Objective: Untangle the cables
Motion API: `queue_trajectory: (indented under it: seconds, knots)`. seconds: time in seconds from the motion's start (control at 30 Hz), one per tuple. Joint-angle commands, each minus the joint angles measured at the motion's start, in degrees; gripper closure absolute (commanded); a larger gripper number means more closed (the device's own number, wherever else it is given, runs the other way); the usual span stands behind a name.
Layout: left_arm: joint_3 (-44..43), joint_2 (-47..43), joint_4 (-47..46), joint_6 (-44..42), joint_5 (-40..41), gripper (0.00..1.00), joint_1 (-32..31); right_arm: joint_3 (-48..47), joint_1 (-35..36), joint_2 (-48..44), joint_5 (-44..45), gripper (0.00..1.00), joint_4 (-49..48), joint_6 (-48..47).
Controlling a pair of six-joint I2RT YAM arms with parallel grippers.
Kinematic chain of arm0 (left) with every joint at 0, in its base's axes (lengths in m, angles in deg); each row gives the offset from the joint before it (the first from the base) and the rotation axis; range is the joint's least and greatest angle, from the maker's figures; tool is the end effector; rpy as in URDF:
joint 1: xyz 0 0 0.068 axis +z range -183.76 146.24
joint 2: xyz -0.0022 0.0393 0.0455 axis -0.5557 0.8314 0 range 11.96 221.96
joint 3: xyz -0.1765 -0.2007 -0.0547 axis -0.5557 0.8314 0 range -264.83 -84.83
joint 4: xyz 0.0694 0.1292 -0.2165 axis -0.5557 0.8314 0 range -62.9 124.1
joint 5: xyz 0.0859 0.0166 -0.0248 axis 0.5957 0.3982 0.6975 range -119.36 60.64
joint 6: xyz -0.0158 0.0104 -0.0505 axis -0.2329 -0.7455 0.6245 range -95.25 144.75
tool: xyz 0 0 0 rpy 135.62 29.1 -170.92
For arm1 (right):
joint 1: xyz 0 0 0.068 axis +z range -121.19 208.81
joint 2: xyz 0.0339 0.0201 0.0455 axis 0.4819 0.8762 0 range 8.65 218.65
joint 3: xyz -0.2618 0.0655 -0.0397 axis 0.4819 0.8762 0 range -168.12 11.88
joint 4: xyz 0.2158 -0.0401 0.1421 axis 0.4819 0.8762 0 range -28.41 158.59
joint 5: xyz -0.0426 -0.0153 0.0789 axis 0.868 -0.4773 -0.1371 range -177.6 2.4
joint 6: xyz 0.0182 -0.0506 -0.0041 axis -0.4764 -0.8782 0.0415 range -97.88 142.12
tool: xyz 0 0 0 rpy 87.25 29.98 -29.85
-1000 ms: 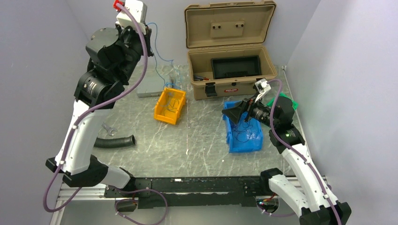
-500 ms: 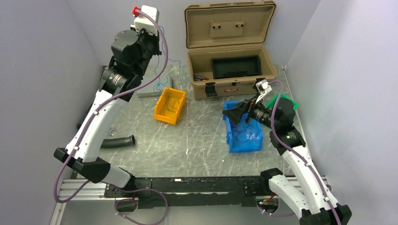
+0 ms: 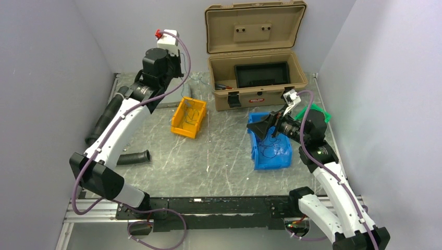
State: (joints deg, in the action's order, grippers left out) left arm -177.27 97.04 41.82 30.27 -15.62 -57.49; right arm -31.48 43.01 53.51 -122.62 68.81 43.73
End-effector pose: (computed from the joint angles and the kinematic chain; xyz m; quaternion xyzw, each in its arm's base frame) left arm 0.3150 -0.1293 0.4535 0.0400 0.7488 -0.0786 0.6569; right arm 0.1709 0.0644 0.3376 -0.1488 0.7348 0.4083 0.5209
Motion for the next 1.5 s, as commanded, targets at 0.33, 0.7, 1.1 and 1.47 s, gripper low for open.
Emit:
queue_trajectory:
  seconds: [0.33, 0.7, 1.1, 1.47]
  knots:
    - [10.9, -2.7, 1.5, 9.7, 8.0, 1.00, 0.5, -0.2, 0.3, -0.6, 0.0, 0.00, -2.0, -0.6]
    - [26.3, -9.9, 4.9, 22.8, 16.9, 1.00, 0.5, -1.0, 0.3, 0.1, -0.8, 0.00, -1.7, -0.8]
    - [35.7, -18.4, 8.9, 32.5, 23.9, 1.00, 0.5, -0.8, 0.3, 1.4, -1.3, 0.00, -2.3, 0.0]
    - [32.9, -13.5, 10.3, 30.1, 19.2, 1.00, 0.5, 0.2, 0.3, 0.6, -0.4, 0.00, -2.2, 0.4]
